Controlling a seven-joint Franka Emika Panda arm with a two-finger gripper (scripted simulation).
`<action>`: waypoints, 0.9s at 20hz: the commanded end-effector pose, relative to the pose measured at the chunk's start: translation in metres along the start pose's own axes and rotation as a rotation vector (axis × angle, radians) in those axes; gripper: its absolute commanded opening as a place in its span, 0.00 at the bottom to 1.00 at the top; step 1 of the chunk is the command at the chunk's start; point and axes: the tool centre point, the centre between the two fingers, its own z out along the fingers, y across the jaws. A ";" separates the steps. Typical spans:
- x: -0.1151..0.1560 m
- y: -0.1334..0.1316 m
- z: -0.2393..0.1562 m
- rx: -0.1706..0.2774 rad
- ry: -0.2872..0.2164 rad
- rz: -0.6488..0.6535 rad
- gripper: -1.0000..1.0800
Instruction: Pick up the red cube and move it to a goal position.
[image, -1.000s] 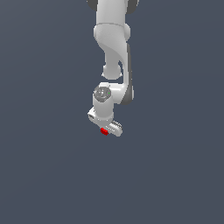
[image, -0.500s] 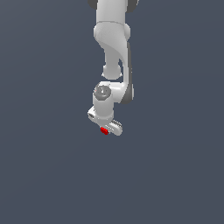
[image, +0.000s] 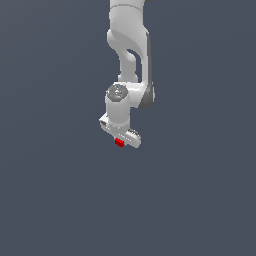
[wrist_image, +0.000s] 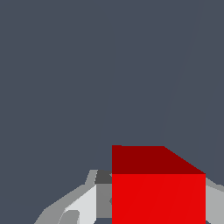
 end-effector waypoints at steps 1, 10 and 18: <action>-0.005 0.002 -0.018 0.001 0.001 0.000 0.00; -0.028 0.012 -0.099 0.001 0.001 0.000 0.00; -0.041 0.018 -0.153 0.000 0.001 0.001 0.00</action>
